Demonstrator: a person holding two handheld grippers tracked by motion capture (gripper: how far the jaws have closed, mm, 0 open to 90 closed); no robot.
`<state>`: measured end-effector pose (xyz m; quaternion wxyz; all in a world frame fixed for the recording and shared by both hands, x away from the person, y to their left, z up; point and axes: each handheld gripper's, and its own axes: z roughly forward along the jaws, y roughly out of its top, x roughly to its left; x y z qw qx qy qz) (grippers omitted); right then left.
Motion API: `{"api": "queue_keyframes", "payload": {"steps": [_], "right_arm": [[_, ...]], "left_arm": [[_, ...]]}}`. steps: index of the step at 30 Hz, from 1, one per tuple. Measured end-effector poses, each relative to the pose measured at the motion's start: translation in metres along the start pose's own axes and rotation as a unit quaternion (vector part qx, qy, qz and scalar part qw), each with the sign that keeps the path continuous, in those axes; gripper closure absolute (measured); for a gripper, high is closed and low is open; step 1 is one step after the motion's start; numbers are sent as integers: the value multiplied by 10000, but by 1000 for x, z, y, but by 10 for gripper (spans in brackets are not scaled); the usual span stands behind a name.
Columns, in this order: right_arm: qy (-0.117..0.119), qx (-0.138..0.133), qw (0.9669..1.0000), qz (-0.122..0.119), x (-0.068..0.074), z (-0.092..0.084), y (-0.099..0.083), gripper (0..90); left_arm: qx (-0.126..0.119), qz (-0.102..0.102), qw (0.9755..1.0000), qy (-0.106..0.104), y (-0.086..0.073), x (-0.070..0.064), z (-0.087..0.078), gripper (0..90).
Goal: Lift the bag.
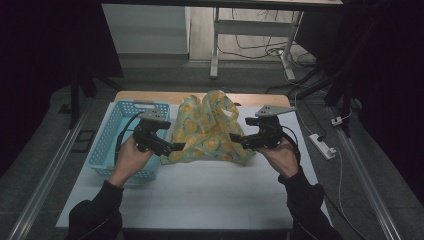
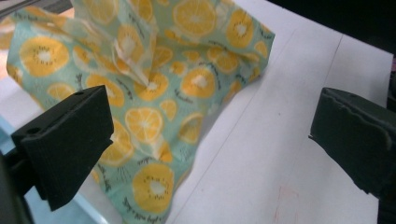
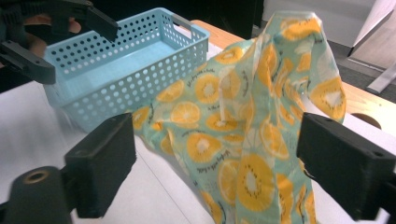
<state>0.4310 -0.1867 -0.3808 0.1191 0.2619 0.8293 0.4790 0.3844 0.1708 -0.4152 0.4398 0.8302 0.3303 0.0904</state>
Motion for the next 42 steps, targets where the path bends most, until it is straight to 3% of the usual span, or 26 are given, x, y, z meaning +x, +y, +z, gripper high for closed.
{"api": "queue_keyframes", "payload": {"steps": [12, 27, 35, 42], "right_arm": [[-116, 36, 9999, -23, 6, -10, -29, 25], [-418, 219, 9989, 67, 15, -22, -77, 13], [-574, 249, 9979, 156, 22, -37, -103, 0], [-791, 298, 9961, 233, 29, -53, -128, 0]], "left_arm": [[-24, -163, 9998, 58, -36, -13, -9, 0], [-67, -462, 9987, 209, -88, -32, -31, 0], [-73, -640, 9969, 440, -122, -45, -50, 0], [-152, -883, 9950, 453, -150, -51, -64, 0]]}}
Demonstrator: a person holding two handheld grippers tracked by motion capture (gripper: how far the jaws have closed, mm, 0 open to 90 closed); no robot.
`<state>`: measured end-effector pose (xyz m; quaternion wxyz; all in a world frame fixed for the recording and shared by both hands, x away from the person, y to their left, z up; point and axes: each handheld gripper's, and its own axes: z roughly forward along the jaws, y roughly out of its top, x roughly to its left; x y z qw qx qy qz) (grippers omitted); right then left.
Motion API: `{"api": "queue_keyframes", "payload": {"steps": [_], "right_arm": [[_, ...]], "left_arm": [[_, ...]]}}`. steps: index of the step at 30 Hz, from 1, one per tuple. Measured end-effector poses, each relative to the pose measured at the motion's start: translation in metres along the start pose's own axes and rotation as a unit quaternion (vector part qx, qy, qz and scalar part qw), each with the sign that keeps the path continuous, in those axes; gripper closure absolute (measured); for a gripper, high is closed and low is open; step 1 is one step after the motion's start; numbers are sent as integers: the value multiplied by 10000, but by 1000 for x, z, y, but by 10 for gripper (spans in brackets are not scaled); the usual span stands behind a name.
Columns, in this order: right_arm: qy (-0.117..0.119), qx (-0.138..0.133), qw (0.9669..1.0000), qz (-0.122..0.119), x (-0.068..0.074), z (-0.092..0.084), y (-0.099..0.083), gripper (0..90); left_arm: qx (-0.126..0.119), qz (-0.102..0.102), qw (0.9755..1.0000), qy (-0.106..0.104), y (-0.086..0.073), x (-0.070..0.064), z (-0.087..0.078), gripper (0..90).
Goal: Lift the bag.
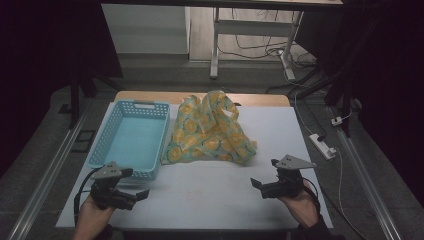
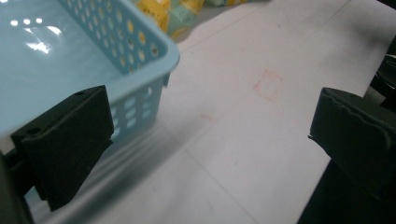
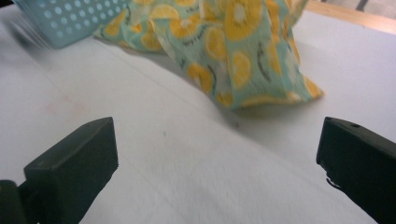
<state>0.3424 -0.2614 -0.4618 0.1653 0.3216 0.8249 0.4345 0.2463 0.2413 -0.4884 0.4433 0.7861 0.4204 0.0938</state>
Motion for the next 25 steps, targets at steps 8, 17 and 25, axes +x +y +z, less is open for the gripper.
{"api": "queue_keyframes", "payload": {"steps": [8, 17, 25], "right_arm": [[-199, 260, 9994, 86, 0, -9, -32, 0], [-400, 568, 9970, 338, -3, -20, -58, 0], [-420, 571, 9959, 563, -7, -27, -63, 0]], "left_arm": [[51, -74, 9994, 327, -23, 3, -10, 0], [359, -330, 9969, 611, -47, 12, -11, 0], [626, -300, 9941, 828, -44, 9, -5, 0]]}}
